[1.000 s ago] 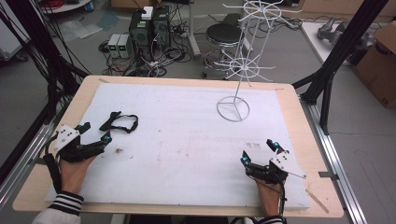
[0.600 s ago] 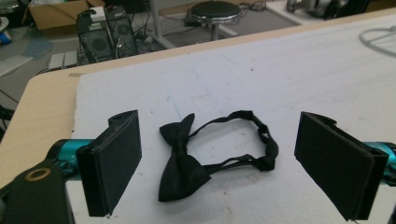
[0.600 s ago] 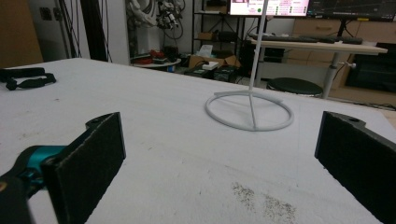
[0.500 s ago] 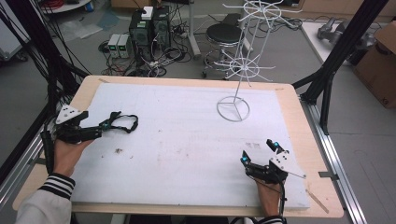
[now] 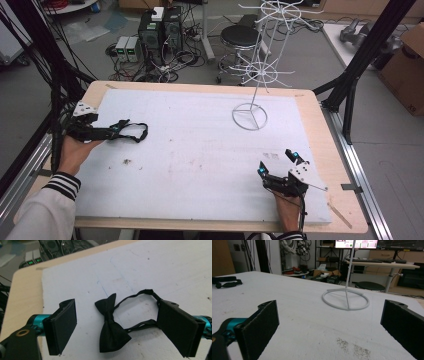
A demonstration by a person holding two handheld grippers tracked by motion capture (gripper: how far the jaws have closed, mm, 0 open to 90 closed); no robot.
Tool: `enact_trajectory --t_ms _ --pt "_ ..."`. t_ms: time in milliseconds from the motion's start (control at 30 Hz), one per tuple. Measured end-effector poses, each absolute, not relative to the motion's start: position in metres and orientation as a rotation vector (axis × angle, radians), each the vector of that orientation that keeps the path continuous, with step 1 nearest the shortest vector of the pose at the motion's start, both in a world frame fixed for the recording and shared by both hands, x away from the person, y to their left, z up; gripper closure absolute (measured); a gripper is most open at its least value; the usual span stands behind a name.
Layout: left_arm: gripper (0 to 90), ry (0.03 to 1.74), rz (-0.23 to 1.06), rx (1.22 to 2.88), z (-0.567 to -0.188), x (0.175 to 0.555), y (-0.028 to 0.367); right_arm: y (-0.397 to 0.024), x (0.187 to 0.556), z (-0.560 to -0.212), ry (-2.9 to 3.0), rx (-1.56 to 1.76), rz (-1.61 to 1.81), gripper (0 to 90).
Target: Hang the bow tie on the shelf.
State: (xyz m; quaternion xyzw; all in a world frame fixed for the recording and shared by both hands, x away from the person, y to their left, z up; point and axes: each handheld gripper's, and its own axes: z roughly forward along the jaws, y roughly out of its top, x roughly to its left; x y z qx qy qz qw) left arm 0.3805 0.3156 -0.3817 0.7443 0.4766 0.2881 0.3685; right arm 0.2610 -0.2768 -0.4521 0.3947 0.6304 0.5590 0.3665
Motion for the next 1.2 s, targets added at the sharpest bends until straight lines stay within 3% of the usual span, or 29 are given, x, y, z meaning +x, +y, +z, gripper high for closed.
enact_trajectory --t_ms 667,1200 --pt "22.8 1.317 0.672 2.099 -0.409 0.401 0.306 -0.277 0.261 -0.452 1.618 1.014 1.432 0.7" --pt "26.3 1.321 0.694 2.211 -0.417 0.403 0.298 -0.277 0.26 -0.452 1.615 1.02 1.439 0.7"
